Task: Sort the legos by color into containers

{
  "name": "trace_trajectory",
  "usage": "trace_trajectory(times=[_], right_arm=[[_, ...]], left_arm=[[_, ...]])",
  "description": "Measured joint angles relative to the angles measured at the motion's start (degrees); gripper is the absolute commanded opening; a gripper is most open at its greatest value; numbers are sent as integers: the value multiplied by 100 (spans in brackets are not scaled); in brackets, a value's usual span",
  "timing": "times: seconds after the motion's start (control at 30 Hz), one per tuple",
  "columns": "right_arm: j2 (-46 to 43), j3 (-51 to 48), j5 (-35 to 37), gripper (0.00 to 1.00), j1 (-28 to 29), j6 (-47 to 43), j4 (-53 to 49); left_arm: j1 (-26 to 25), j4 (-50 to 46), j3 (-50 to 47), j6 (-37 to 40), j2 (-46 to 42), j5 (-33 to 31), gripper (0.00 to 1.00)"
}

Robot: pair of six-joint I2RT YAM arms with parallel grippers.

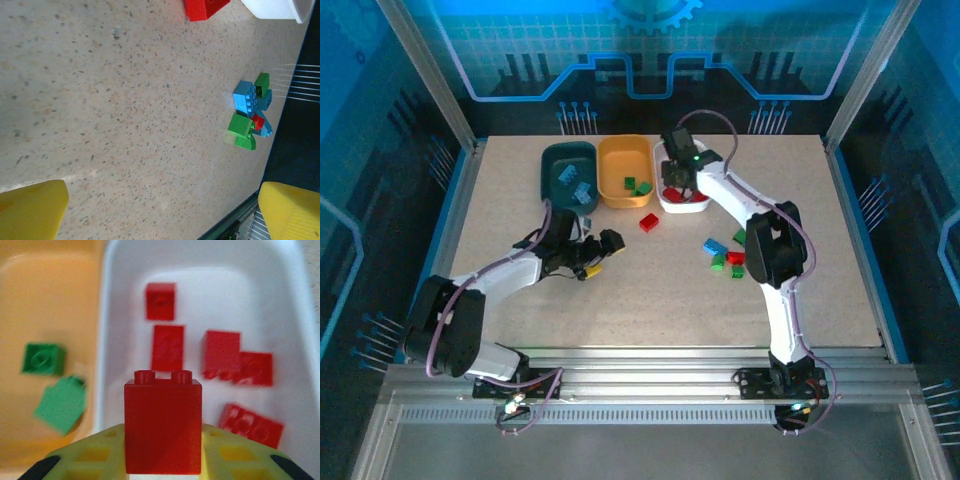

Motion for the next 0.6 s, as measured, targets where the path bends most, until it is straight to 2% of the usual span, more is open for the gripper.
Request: trace_trajectory(times=[0.03,0.1,0.17,0.3,0.37,0.47,0.6], right_arm=[[125,140,-46,37,-98,-46,-57],[369,485,-164,54,-225,-129,-247],[590,846,-273,64,-289,-199,-411],[568,931,-363,67,-295,-260,-525],[332,599,-433,68,-297,-254,-428],[-374,-378,-555,68,-297,-205,-247],[-1751,-2022,-780,69,-319,-17,168]], left_arm=[[-7,17,44,7,68,-4,99],[-13,-7,181,83,205,-63,99],[-63,-225,520,278,420,-199,99],[-358,-918,1727,925,1113,-813,98],[-608,-1285,2505,1377,1578,-1259,97],[-929,-1703,3488,2004,2256,-1779,94],[-1176,-2098,4247,2732,3036,-2345,94]])
